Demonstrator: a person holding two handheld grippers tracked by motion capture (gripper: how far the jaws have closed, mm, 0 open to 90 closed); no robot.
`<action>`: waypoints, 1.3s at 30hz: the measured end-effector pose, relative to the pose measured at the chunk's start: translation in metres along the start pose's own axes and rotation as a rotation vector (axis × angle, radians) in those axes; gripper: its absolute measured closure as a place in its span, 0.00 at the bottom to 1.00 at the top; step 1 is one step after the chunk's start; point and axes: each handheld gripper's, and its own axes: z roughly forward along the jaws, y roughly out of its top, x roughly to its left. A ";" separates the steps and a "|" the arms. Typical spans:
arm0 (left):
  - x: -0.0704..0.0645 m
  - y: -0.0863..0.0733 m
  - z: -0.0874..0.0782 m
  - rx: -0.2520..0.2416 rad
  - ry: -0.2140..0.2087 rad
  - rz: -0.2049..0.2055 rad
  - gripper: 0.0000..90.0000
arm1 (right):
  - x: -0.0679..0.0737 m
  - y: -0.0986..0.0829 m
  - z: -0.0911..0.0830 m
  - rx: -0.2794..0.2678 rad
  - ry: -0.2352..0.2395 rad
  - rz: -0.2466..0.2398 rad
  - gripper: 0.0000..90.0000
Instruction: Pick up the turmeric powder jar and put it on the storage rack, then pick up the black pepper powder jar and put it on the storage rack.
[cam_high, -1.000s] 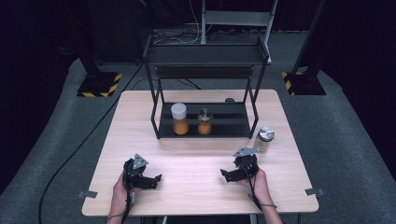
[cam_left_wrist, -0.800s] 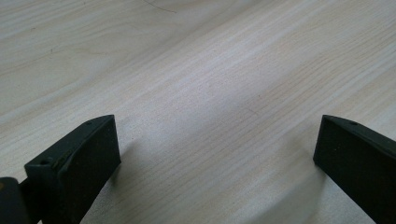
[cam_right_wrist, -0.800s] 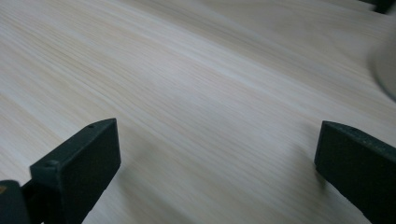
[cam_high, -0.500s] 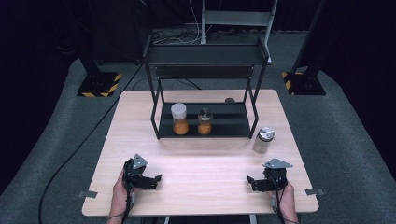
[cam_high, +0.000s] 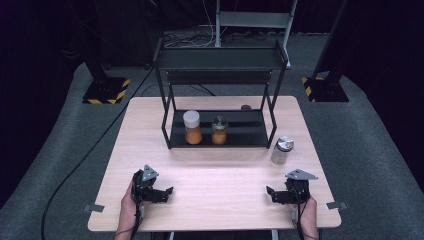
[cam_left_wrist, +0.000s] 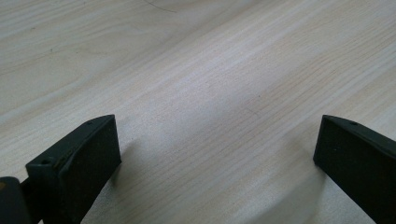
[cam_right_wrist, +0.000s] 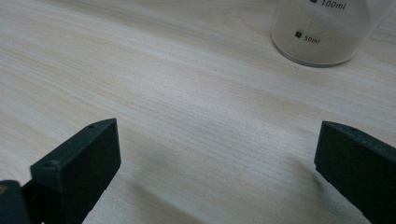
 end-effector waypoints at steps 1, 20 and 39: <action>0.000 0.000 0.000 0.002 0.001 0.003 0.00 | 0.000 0.000 0.000 0.000 -0.001 0.001 0.00; 0.000 0.000 0.000 0.001 -0.003 0.000 0.00 | -0.003 0.000 0.000 -0.012 -0.001 0.020 0.00; 0.000 0.000 0.000 0.001 0.000 0.002 0.00 | 0.003 0.003 0.005 0.037 -0.046 -0.023 0.01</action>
